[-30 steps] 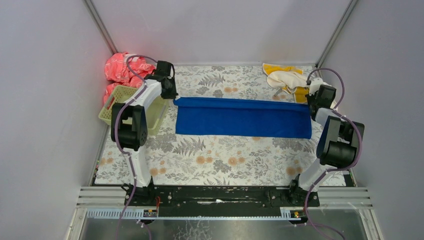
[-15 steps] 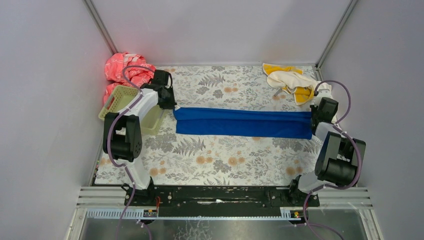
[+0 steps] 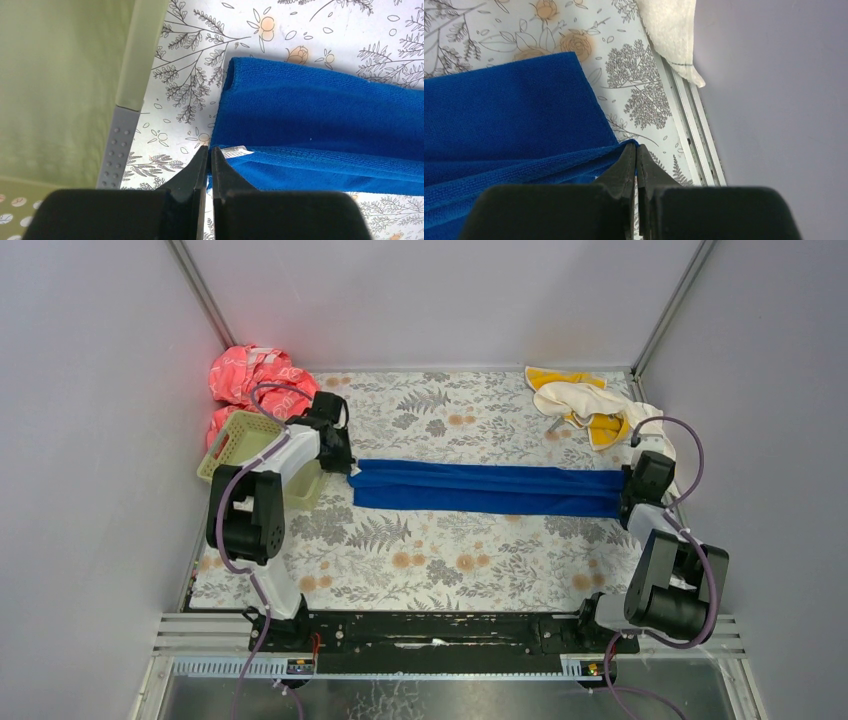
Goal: Roll the towels
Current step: Fold the towel at the center of the board.
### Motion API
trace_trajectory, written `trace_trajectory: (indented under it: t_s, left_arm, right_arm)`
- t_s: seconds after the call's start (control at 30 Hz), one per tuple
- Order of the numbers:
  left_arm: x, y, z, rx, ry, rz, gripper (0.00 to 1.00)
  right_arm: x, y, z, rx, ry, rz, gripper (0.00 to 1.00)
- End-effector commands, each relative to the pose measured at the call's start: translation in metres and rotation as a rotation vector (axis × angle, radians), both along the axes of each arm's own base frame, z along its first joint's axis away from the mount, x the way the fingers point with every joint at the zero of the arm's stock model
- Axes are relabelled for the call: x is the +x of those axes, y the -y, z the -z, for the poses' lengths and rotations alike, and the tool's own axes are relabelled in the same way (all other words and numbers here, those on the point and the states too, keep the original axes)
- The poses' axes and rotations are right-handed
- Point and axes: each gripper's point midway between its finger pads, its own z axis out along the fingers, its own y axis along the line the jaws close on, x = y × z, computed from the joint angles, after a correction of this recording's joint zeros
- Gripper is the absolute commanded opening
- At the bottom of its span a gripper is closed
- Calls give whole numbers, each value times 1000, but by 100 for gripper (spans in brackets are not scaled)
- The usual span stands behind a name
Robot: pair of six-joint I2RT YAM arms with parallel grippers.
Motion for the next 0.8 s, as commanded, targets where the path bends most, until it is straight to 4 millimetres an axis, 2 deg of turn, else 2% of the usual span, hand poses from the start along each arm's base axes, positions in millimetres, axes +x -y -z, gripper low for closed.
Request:
trace_trajectory:
  t_s: [0.0, 0.2, 0.43, 0.53, 0.63, 0.73, 0.77]
  left_arm:
    - [-5, -24, -8, 117, 23, -50, 0]
    - [-14, -22, -4, 133, 12, -35, 0]
    - [-31, -16, 5, 162, -19, -15, 0]
    - [-38, -13, 9, 163, -35, -9, 4]
    - [-42, -8, 9, 159, -46, -1, 14]
    - [-46, -5, 1, 154, -20, -6, 29]
    - [-47, -5, -4, 150, -8, -12, 33]
  right_arm:
    - [-22, 34, -25, -121, 38, 166, 0]
    - [-30, 31, -25, -121, 35, 163, 2]
    - [-40, 25, -4, -98, -16, 148, 7]
    - [-45, 22, 0, -92, -16, 144, 18]
    - [-51, 22, 0, -99, -13, 167, 31]
    - [-56, 27, -15, -137, 40, 209, 50]
    - [-56, 29, -23, -147, 70, 221, 53]
